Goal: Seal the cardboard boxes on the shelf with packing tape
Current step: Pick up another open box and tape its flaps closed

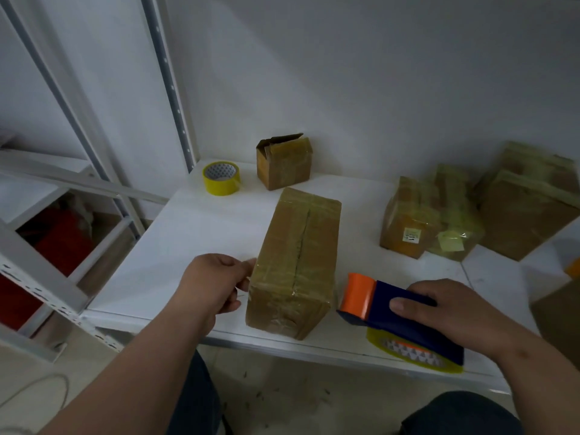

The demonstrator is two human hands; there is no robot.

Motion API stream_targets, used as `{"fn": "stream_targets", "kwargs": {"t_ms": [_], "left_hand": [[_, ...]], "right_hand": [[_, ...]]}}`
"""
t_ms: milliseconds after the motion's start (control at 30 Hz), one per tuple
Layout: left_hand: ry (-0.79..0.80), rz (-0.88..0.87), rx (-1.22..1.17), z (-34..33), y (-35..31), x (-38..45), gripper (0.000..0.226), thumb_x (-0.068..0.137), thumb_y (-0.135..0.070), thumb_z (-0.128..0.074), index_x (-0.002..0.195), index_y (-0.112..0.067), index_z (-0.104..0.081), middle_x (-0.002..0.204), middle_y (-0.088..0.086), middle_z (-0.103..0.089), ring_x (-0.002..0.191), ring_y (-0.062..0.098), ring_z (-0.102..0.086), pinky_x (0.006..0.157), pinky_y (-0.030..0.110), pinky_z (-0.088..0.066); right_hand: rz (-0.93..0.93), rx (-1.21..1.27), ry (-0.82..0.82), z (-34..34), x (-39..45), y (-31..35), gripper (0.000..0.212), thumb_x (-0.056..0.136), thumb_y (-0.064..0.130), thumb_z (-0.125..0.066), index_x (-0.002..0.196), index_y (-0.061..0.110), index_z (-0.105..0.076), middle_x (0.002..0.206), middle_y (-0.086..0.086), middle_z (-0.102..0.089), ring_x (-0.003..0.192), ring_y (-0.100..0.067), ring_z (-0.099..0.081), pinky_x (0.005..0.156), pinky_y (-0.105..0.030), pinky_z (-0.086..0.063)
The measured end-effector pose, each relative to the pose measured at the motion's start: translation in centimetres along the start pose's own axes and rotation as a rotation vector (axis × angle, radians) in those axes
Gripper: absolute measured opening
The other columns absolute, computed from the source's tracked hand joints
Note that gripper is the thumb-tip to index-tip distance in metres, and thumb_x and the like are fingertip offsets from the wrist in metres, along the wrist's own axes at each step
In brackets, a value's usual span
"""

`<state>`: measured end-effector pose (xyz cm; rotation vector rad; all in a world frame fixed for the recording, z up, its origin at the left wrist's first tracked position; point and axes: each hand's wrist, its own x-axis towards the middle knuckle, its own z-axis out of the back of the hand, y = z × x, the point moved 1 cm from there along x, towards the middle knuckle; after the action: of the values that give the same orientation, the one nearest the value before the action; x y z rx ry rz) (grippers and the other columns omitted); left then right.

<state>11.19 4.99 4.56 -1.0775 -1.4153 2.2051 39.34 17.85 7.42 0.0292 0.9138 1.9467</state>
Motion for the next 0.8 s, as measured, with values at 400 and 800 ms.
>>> {"fn": "stream_targets", "kwargs": {"t_ms": [400,800], "left_hand": [[0.024,-0.699,0.492,0.5,-2.4,-0.8,0.049,0.103,-0.038,-0.04,0.149,-0.04,-0.024,0.14,-0.028,-0.035,0.128,-0.005,-0.03,0.103,0.01,-0.017],[0.202,-0.683,1.068,-3.0,-1.1,-0.9,0.081,0.09,-0.071,-0.024,0.156,-0.03,0.0,0.162,-0.012,0.009,0.146,0.01,0.023,0.113,0.024,0.009]], "right_hand": [[0.097,0.015,0.046,-2.0,2.2,1.3,0.049,0.068,0.069,-0.054,0.077,0.022,-0.068,0.072,0.002,-0.07,0.061,-0.006,-0.064,0.057,-0.018,-0.044],[-0.079,0.154,0.176,-1.5,3.5,1.6,0.062,0.072,0.064,-0.069,0.085,0.004,-0.072,0.081,-0.013,-0.073,0.07,-0.023,-0.068,0.069,-0.031,-0.05]]}}
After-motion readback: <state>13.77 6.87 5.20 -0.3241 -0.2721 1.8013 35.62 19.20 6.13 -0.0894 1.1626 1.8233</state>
